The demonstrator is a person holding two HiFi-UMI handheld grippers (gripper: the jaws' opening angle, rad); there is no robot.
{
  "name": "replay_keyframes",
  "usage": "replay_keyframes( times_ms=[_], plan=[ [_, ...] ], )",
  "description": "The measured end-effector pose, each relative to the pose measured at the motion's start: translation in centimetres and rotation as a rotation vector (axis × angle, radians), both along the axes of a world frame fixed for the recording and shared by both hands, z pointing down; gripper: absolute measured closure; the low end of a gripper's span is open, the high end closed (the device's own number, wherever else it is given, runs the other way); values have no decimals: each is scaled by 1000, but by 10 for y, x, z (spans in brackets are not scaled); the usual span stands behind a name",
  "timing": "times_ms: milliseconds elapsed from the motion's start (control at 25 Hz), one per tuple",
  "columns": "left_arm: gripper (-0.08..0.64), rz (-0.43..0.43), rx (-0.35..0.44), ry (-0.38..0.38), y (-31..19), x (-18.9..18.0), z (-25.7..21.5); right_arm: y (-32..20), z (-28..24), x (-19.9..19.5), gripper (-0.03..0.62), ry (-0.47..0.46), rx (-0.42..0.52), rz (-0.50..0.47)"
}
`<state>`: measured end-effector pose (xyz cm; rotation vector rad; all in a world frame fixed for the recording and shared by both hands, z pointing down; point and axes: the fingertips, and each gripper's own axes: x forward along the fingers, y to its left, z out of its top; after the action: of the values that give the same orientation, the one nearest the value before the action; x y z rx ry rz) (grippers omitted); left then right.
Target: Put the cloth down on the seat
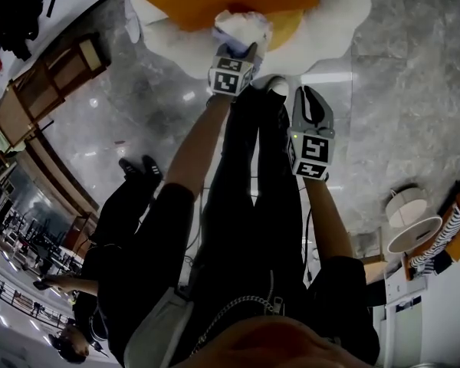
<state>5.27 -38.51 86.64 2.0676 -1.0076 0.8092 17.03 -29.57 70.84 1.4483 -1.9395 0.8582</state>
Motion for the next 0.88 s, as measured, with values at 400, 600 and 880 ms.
replay_keyframes(
  times_ms=[400, 600, 880],
  plan=[
    [445, 81, -35, -26, 16, -5, 54, -10, 49, -7, 569, -13, -37, 38],
    [443, 117, -7, -34, 23, -1, 78, -13, 82, -11, 569, -14, -59, 8],
    [443, 84, 31, -8, 28, -8, 96, -2, 122, -25, 568, -28, -92, 15]
  ],
)
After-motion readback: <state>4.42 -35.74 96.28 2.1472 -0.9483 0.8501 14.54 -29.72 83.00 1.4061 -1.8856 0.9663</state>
